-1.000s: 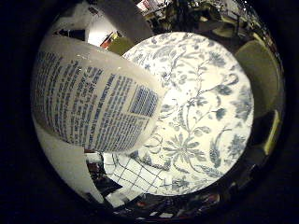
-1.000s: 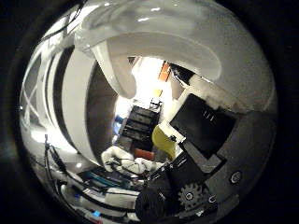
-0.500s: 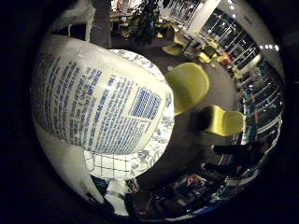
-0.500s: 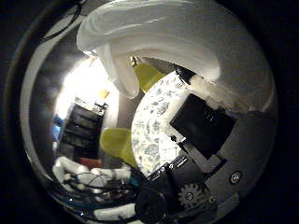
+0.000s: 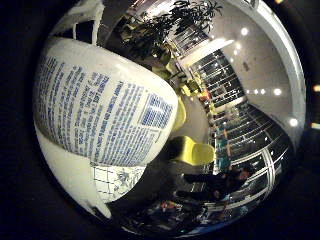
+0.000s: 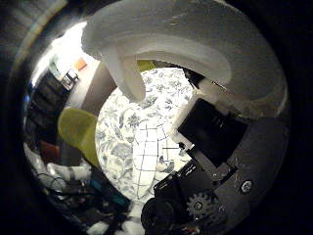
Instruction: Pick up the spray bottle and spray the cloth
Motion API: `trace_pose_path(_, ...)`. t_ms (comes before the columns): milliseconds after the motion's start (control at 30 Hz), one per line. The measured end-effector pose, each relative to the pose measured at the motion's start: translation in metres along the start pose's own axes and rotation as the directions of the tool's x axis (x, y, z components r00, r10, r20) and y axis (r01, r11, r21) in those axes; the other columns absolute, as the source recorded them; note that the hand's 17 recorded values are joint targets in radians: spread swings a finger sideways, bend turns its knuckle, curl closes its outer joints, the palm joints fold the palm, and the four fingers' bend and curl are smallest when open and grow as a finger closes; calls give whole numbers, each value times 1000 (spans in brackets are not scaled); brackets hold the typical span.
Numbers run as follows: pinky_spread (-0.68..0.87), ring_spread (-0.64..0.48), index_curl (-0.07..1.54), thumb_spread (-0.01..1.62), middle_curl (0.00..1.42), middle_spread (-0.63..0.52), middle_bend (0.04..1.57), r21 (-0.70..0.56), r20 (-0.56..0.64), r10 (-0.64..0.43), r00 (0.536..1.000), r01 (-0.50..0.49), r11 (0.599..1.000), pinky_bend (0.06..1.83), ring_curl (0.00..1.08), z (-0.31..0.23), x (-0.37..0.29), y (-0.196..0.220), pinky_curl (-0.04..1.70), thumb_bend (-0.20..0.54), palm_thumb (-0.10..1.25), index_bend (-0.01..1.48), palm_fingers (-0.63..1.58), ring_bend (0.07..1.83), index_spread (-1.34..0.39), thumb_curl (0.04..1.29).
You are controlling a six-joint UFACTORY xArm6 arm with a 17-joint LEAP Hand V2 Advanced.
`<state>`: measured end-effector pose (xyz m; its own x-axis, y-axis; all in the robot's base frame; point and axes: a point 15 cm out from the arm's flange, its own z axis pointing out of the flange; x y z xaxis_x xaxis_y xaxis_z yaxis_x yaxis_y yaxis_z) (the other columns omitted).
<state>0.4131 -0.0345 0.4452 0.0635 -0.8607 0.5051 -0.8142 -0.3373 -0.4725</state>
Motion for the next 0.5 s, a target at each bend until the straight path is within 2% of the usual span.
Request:
trace_pose_path(100,-177,-236,875,904,716,-118,1405,7,-68,-94,993,94,996,1079,849,5,-22,2,1351,-15,1078,1086,1110,1339,-251,761)
trace_pose_path(200,-176,-237,874,904,714,-118,1406,-33,-97,-175,980,172,984,1075,851,24,-55,23,1357,-15,1078,1086,1111,1337,-251,763)
trace_pose_path(500,-176,-238,873,902,710,-118,1407,-63,-105,-247,963,242,968,1069,856,41,-95,46,1368,-15,1070,1086,1112,1332,-250,769)
